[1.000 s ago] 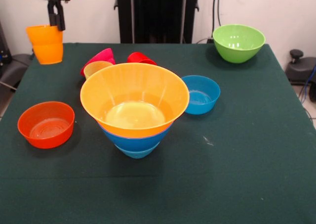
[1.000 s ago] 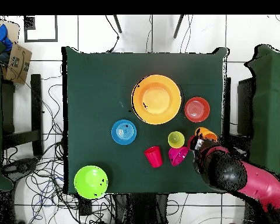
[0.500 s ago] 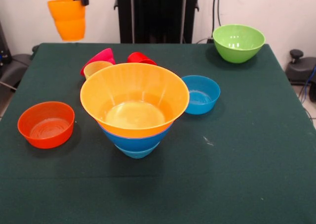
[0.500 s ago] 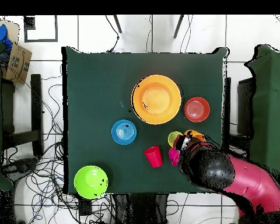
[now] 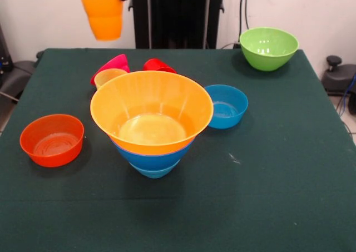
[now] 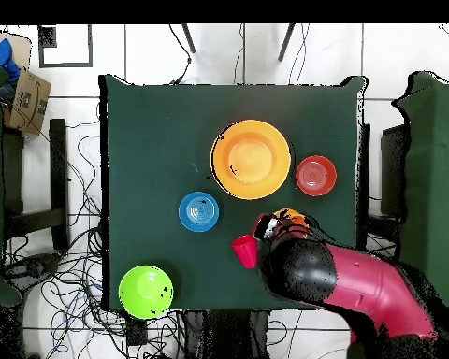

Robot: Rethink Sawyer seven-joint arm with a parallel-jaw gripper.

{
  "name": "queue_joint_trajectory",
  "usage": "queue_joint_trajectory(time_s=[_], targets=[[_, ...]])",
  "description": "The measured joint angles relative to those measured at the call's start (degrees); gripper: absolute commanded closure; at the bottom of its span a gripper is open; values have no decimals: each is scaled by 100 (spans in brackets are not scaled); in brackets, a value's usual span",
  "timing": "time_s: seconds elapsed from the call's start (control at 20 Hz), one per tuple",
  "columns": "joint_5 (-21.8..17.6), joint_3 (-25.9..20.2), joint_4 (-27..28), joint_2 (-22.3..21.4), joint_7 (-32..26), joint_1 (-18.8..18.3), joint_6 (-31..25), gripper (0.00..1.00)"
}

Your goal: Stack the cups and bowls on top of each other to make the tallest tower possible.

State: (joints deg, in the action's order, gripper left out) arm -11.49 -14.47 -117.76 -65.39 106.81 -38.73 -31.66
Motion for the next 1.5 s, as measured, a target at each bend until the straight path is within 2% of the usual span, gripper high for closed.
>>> queue_joint_trajectory(time_s=[0.4, 0.75, 1.5], targets=[[1, 341, 215, 215, 663, 583, 1, 100], [1, 605, 585, 636, 1031, 995, 1, 100], [164, 825, 1518, 1323, 1053, 1269, -2, 100]])
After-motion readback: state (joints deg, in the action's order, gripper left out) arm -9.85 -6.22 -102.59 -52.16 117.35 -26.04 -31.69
